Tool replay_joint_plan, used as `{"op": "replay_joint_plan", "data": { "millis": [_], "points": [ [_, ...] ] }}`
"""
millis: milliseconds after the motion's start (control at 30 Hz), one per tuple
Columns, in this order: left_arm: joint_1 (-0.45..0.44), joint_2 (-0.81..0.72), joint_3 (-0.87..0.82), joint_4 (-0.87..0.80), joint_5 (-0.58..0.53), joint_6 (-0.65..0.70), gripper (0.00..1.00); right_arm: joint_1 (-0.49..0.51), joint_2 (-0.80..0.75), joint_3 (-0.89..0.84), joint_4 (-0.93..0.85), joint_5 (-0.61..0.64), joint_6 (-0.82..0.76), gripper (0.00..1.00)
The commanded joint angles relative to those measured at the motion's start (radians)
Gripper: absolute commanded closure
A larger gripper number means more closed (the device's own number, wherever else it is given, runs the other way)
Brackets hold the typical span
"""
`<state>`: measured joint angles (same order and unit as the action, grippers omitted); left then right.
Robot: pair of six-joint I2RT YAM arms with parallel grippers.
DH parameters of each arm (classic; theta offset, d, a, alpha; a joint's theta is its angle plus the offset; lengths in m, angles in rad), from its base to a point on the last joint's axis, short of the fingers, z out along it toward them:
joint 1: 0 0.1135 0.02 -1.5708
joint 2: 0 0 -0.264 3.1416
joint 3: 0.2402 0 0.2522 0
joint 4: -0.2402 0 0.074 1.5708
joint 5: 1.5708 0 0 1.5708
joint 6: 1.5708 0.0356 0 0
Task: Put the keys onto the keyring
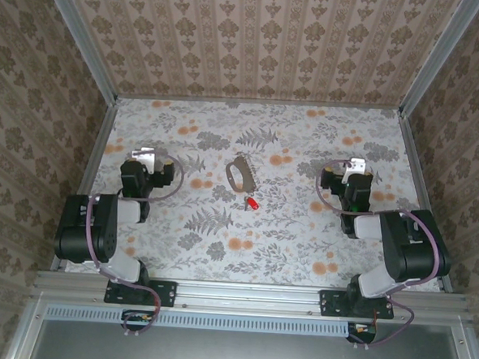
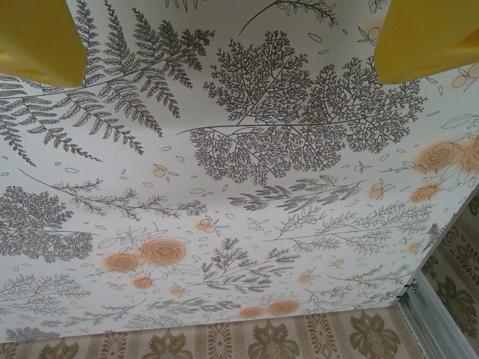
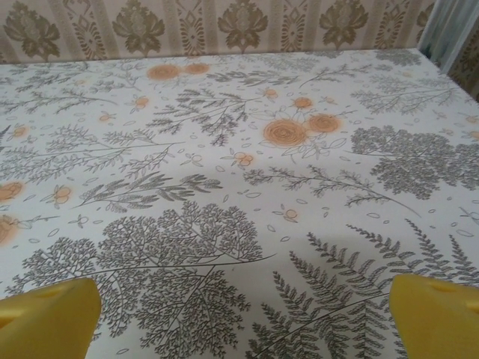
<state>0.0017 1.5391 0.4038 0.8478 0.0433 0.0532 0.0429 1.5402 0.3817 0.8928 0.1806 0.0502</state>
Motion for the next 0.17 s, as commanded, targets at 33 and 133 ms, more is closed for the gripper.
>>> {"op": "replay_joint_plan", "data": {
  "millis": [33, 133],
  "points": [
    [0.005, 0.001, 0.012, -0.012, 0.017, -0.004, 0.00, -0.017, -0.002, 0.021, -0.017, -0.072, -0.013, 0.00],
    [-0.006, 0.001, 0.012, -0.010, -0.026, -0.001, 0.00, -0.015, -0.006, 0.013, -0.005, -0.079, -0.021, 0.00]
  ]
}}
